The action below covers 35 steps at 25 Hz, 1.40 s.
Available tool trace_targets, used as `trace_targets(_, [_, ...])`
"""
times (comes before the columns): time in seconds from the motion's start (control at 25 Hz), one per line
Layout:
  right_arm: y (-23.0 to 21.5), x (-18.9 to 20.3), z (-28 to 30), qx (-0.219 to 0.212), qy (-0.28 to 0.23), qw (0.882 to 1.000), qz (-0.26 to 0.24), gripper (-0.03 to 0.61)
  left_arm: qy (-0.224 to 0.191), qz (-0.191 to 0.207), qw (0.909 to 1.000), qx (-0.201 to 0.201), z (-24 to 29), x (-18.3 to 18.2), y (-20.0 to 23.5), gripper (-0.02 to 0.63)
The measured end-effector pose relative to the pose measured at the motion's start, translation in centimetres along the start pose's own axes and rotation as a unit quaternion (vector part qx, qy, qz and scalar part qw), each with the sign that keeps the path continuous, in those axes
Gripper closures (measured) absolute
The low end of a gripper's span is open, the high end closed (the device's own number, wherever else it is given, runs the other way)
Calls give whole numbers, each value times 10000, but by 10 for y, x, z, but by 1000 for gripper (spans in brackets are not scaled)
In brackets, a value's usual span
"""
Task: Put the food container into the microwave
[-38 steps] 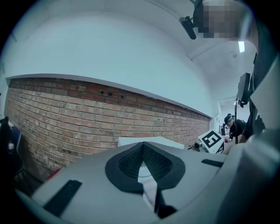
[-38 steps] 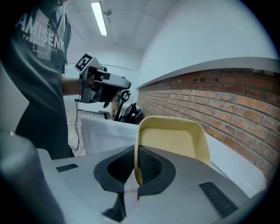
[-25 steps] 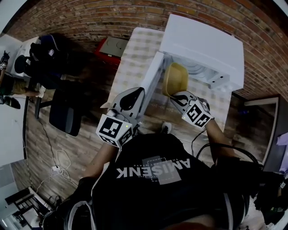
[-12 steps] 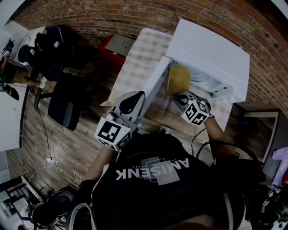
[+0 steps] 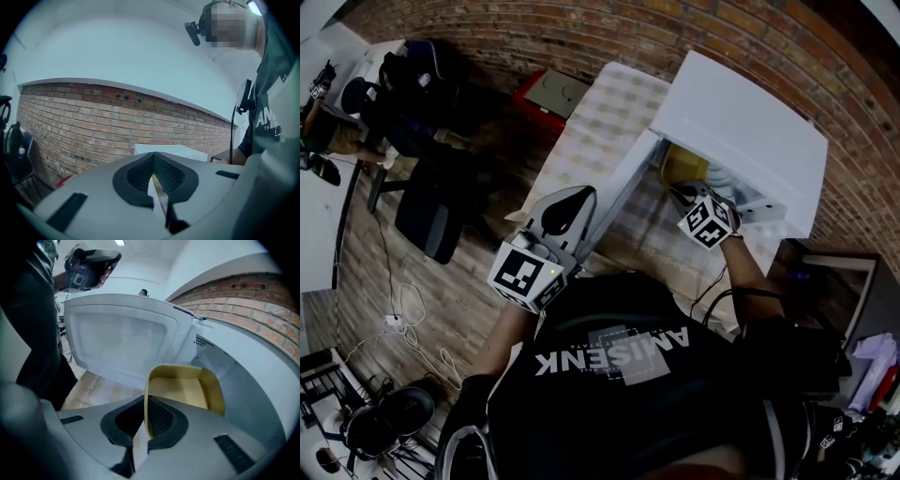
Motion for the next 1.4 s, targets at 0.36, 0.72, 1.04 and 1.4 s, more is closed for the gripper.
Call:
trace_targets(0.36, [-48,19,22,367,167,9986,350,534,103,76,9998,-181,13,-4,11,601])
trace_targets(0.72, [-82,36,34,984,476,9920,627,534,55,96,9996,-257,11,-6,11,601])
trace_targets(1.04, [-86,46,47,1132,712,9880,777,534,36,84,9996,-256,4,-2,10,601])
trace_targets(1.4, [-86,51,55,1379,990,9834,637,532,130,61,9990,-426,-6,1,8,601])
Point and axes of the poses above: the fingertips, and each gripper's own axes: z forward along the fingers, y to its left, x out of its underside, the point moved 2 cm from there along -z, backward along the fingers, and after that the axes turned 8 degrees about -z, right-handed, at the moved point
